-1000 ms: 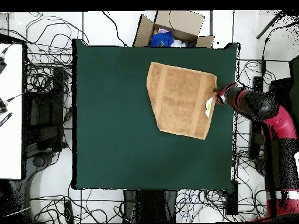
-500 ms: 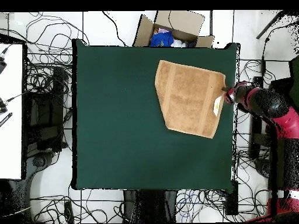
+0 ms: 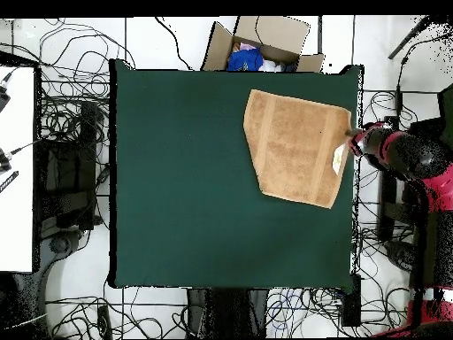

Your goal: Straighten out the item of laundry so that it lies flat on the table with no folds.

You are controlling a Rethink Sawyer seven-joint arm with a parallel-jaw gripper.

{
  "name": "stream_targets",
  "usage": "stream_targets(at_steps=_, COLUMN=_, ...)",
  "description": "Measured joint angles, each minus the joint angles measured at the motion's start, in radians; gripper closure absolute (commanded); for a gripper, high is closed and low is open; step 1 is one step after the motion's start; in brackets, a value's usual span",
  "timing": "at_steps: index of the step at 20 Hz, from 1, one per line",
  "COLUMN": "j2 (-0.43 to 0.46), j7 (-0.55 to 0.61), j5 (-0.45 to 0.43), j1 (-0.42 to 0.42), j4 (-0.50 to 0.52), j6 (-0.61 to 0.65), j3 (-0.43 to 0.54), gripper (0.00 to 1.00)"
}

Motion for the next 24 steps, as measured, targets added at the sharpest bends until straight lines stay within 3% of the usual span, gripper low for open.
stream_targets(at_steps=1, j2=0.000, j7=0.000, j5=0.000, j1=0.001, j4=0.000, j6=0.001, j3=0.000, gripper=1.00)
stream_targets(at_steps=2, j2=0.000, j7=0.000, j5=0.000, j1=0.003, j4=0.000, j6=0.000, j3=0.000, gripper=0.00)
stream_targets(at_steps=17, j2=-0.027, j7=0.000, j5=-0.002, j1=0.042, j4=-0.009, j6=0.000, j3=-0.024, gripper=0.00)
stream_targets(at_steps=24, j2=-0.098, j7=0.000, j5=-0.001, j1=0.064, j4=0.015, j6=0.001, j3=-0.033, gripper=0.00)
